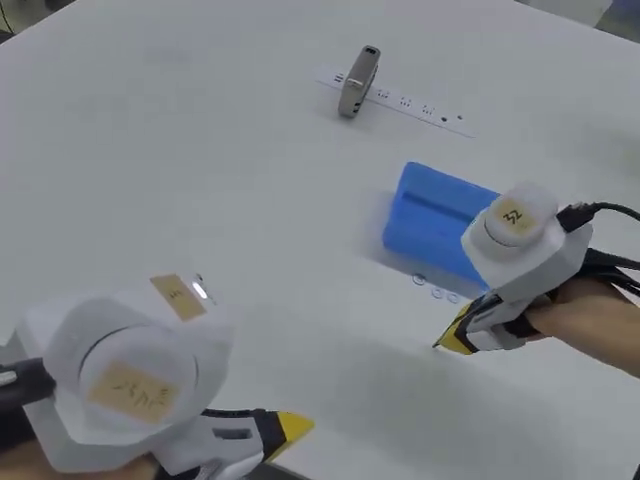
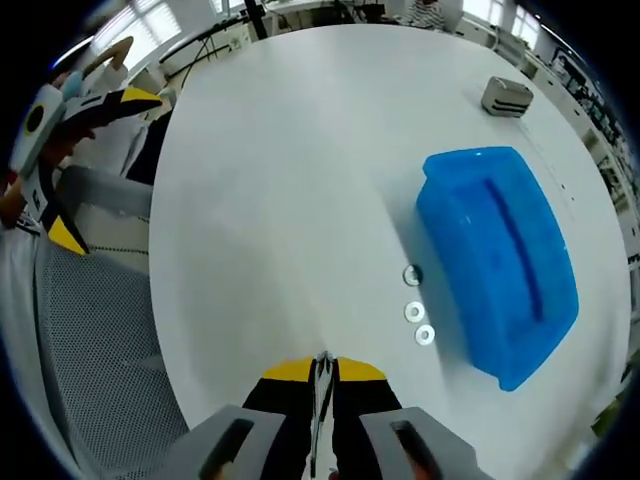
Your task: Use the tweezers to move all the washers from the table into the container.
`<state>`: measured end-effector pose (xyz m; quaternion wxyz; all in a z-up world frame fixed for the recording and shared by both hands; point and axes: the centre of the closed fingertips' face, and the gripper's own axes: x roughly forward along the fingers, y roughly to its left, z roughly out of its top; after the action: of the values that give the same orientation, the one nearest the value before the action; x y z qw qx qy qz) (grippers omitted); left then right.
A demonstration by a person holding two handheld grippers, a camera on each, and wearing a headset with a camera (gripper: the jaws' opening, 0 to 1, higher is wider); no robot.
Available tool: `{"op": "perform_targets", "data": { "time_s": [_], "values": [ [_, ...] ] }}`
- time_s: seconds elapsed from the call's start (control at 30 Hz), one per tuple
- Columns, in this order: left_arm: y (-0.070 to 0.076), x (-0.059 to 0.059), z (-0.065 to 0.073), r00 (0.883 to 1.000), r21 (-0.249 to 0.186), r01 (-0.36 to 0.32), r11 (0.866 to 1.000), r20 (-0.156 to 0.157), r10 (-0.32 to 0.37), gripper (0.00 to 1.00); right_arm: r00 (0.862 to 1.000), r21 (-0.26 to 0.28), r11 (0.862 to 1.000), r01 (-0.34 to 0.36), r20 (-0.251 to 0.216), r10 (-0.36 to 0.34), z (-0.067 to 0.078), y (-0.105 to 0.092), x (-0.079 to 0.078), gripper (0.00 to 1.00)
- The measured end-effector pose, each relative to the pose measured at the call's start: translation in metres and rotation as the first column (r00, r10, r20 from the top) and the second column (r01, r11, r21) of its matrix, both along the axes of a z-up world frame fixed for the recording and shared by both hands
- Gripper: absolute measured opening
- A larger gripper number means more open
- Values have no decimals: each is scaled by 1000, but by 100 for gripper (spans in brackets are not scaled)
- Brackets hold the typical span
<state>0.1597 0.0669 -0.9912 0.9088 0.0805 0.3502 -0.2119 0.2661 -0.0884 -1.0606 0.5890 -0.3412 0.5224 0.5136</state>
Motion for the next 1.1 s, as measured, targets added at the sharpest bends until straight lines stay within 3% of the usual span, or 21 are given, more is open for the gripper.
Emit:
{"op": "perform_targets", "data": {
  "time_s": [0.13, 0.27, 0.4, 0.53, 0.6, 0.63, 0.67, 0.8, 0.93, 1.1],
  "values": [
    [-2, 0, -3, 1000, 2, 6, 1000, -10, -6, 96, 1000, 24, 1000, 14, -5, -14, 0, 3, 2, 2],
    [-4, 1, -3, 1000, 2, 10, 1000, -11, -10, 96, 998, 86, 995, 55, 18, -57, 0, 9, 5, 1],
    [-4, 1, -1, 1000, 7, 13, 1000, -9, -13, 96, 990, 173, 978, 120, 54, -131, 0, 12, 7, 1],
    [-4, 1, 1, 1000, 12, 13, 1000, -5, -13, 95, 971, 278, 940, 198, 75, -227, 3, 8, 7, 1],
    [-5, 1, 1, 1000, 16, 16, 1000, -5, -16, 95, 953, 323, 910, 258, 73, -296, 4, 3, 8, 1],
    [-6, 1, 1, 1000, 18, 17, 1000, -2, -17, 95, 942, 345, 894, 287, 68, -329, 4, 2, 9, 2],
    [-7, 1, 2, 1000, 19, 18, 1000, 1, -18, 95, 917, 377, 856, 353, 41, -396, 4, 0, 9, 2],
    [-13, 3, 4, 1000, 15, 21, 1000, 16, -21, 95, 875, 430, 792, 433, 10, -484, 3, -6, 8, 2],
    [-18, 8, 7, 999, 12, 27, 1000, 35, -28, 95, 869, 435, 783, 444, 4, -495, 3, -8, 7, 2],
    [-23, 11, 8, 999, 13, 37, 999, 38, -38, 95, 866, 451, 782, 430, 38, -498, 4, -3, 8, 1]
  ]
}}
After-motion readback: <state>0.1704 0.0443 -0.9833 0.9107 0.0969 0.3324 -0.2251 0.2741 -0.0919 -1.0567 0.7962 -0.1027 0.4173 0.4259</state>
